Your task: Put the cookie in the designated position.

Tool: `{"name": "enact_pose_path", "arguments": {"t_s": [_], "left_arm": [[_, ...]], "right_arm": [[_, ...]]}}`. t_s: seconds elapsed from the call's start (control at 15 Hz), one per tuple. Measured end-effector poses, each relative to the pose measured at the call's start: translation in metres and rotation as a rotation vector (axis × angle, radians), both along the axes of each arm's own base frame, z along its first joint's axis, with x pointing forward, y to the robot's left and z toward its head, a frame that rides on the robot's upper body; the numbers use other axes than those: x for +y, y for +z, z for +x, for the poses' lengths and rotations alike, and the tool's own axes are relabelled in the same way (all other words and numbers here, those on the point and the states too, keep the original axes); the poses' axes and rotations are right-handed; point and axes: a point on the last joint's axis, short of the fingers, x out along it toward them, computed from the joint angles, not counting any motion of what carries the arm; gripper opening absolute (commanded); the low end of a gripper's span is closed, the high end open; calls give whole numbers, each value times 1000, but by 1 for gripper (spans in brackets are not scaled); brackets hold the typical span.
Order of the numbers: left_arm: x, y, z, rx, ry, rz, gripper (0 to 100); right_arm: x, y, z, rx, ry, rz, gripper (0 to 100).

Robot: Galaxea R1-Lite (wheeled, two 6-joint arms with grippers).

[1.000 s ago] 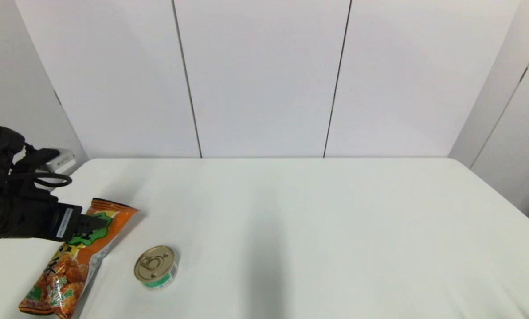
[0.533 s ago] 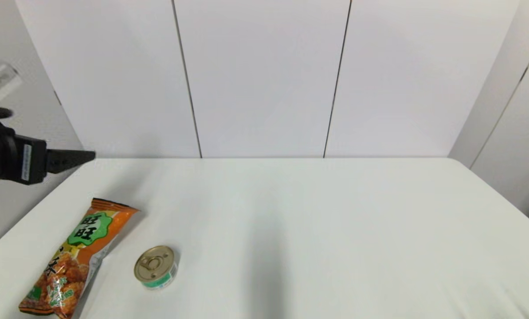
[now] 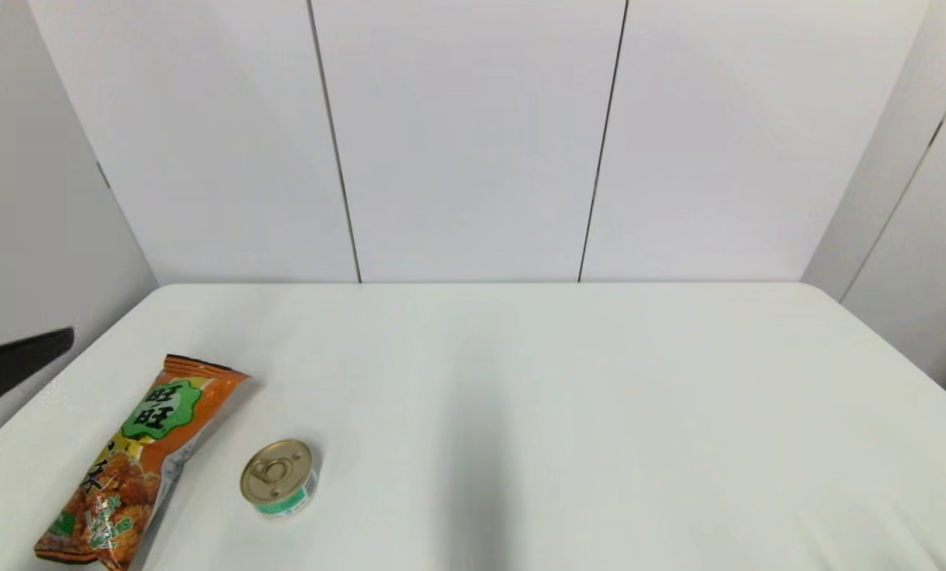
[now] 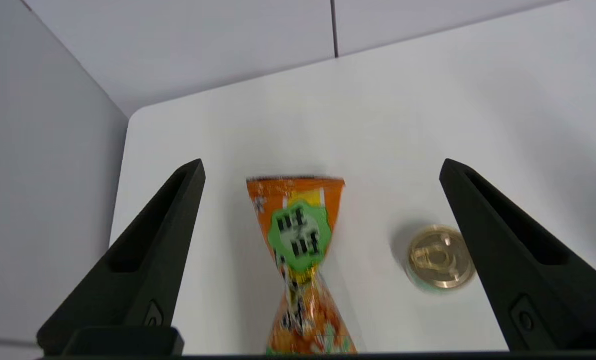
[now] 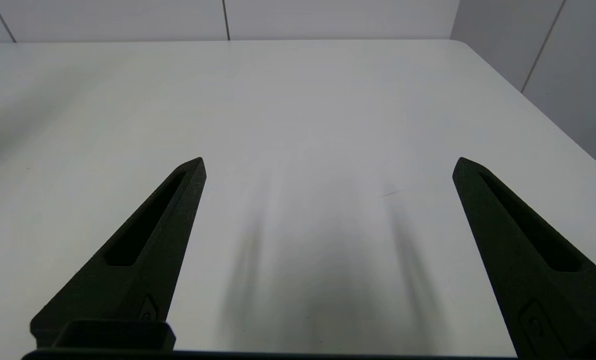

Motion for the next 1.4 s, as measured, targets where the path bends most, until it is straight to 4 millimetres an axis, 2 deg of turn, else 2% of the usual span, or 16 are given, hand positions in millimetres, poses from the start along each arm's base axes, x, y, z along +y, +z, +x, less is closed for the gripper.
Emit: {"name": "enact_pose_path", "arguments": {"t_s": [0.13,0.33,0.53,0.73,1.13,1.4], "left_arm": [[-1,-26,-27,-13,2,-2,100],[-2,-67,-57,-61,8,-16,100],[-2,-106,-81,-97,17,-47,100],[-2,-146,-95,-109,39,-61,100],[-1,-190,-106,-166,94,-56,100],[0,-196,-107,-228,114,-109,100]], "right_arm": [[0,0,0,0,0,0,100],[0,0,0,0,0,0,100],[0,0,0,0,0,0,100],[0,0,0,0,0,0,100],[0,0,0,0,0,0,100],[0,0,0,0,0,0,100]]}}
